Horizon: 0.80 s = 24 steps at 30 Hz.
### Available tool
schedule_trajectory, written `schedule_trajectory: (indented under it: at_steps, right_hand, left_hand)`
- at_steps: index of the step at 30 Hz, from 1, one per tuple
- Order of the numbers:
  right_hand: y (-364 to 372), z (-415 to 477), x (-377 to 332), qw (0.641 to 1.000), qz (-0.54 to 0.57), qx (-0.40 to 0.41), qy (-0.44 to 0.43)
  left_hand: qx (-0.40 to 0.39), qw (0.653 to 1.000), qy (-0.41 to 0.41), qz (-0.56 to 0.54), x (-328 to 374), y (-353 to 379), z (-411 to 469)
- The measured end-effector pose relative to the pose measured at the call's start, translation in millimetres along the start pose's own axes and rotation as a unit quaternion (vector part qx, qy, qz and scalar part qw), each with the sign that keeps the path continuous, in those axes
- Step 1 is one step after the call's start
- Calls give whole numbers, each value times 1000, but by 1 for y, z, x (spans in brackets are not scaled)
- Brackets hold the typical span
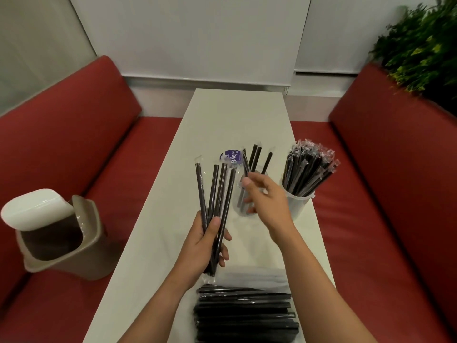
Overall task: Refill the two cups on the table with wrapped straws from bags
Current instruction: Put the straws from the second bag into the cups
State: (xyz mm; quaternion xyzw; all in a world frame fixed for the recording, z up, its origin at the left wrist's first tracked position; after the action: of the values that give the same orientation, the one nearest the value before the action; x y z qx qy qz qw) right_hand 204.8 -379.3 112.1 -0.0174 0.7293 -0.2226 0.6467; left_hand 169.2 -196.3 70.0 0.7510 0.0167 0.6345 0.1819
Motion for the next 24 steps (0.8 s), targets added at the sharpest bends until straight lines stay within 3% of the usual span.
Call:
schedule_trajectory:
  at_steps: [2,4,11,14,17,20,24]
  right_hand:
    - [21,-16,1,992,38,-119,20]
    - [30,-23,-1,986,15,-164,0]
    - [10,-36,-5,989,-8,-144,-27]
    - [-2,-38,3,995,-21,-101,-1]
    - [-18,-33,-1,997,-45,-60,-7]
    - [-56,-11,-28,990,-88,81,-69]
    - [-102,9,-72,951,-42,275,-135]
  left_hand:
    - [-22,1000,4,3,3,7,-3]
    - [-46,999,0,9,4,14,-6]
    - [-25,999,-25,-16,-7,27,-19]
    - [17,998,-33,-56,-15,28,-20]
    - [83,996,-3,-28,-19,14,-13]
    - [165,983,72,32,-3,-13,-8]
    - [168,980,84,67,12,-25,-4]
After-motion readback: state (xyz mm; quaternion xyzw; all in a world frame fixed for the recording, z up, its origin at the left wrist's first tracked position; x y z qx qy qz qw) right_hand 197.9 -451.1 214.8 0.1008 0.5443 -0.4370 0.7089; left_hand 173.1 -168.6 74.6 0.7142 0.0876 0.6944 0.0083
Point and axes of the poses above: each hand's wrist, its own z-axis towards the middle knuckle, its own y-axis out of the palm, x = y × z, the point moved 8 cm from there along z, towards the middle knuckle, and after that the axes turned 13 degrees about -z, right-handed, at the moved point
